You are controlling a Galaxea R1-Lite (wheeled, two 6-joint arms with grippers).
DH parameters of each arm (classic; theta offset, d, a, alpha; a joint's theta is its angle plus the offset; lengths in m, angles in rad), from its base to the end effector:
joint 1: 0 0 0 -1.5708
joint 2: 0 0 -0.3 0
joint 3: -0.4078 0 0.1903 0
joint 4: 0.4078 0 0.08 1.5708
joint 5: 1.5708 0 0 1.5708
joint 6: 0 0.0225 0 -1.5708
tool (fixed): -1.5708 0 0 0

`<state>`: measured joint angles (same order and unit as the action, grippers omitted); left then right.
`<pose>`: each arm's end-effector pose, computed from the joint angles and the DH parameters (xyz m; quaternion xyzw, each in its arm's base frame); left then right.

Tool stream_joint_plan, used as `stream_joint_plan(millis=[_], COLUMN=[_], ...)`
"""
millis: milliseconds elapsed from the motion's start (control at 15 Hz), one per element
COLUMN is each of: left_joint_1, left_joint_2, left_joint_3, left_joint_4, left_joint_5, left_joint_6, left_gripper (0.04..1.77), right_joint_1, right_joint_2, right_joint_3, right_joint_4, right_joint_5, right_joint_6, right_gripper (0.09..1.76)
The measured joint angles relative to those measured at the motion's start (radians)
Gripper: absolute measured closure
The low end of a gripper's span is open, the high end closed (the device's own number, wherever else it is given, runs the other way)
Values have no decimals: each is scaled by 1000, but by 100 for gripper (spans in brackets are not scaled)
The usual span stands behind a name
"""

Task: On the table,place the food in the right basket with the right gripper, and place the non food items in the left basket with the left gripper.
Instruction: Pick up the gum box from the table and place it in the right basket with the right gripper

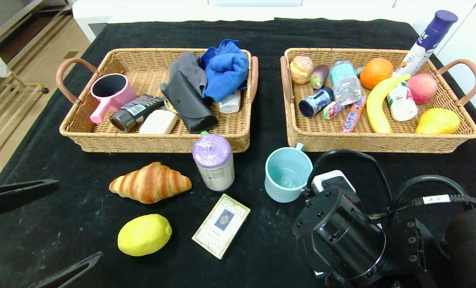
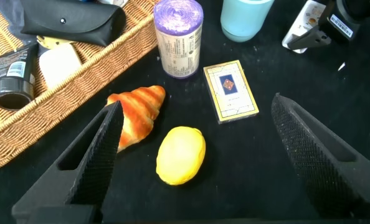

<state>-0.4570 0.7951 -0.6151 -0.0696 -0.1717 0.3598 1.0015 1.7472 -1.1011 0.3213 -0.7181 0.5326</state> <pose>0.0673 -0.0374 0.2459 0.1776 -0.0015 -0.3135 0.9328 0.1702 0.2385 0.1706 -0.1093 0.3257 0.0407 0.9382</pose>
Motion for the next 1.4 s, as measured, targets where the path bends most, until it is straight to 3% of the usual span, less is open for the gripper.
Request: stream_joint_plan(millis=[1400], left_joint_1=[0], left_joint_2=[4], left_joint_3=[3], left_joint_4=[0], left_joint_5=[0], left_joint_6=[0], left_gripper=[9], right_joint_1=[8], right_joint_2=[-65], right_joint_3=[10], right_joint_4=[15], right_joint_5=[-1], right_joint_6=[-13], right_gripper=[48])
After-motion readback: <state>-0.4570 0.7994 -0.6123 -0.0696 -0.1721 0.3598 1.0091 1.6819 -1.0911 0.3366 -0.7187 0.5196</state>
